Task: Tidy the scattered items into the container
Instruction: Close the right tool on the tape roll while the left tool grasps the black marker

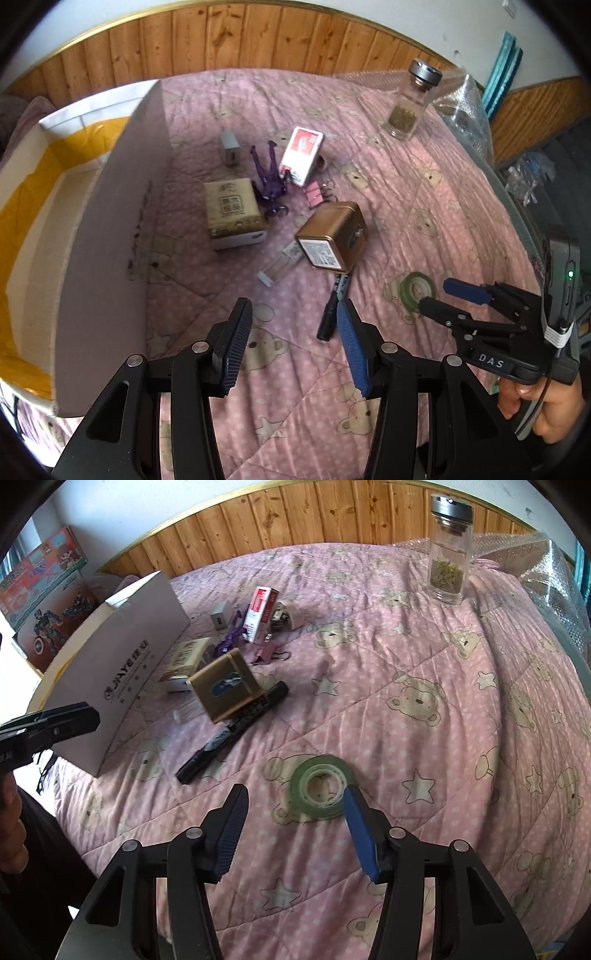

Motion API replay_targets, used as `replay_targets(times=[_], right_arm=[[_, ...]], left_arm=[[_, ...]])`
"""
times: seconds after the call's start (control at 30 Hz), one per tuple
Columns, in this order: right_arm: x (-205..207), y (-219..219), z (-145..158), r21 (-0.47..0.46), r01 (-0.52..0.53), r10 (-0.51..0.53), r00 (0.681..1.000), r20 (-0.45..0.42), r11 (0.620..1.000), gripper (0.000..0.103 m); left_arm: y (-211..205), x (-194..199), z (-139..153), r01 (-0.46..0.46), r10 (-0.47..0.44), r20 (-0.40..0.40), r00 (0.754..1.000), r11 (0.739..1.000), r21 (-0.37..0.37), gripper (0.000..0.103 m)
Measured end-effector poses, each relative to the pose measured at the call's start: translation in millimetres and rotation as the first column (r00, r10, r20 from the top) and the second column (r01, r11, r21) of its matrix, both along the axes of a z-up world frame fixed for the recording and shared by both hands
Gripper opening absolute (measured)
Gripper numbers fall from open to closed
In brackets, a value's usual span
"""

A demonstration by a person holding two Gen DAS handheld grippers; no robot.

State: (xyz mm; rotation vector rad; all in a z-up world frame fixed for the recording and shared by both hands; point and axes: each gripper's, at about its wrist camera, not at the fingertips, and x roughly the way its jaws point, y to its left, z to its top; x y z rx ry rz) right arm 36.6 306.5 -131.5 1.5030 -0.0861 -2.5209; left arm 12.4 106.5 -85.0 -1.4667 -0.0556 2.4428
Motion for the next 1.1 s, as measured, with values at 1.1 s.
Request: replay_targets(times=[1.1], right_arm=[[-22.9, -9.3, 8.9, 0.049, 0.017, -0.015, 0.999, -0.048, 0.999, 0.049]], left_arm=[[63.6, -20.8, -26.1, 0.141, -0.14, -0.073, 0.987, 0.99, 0.013, 0.013]])
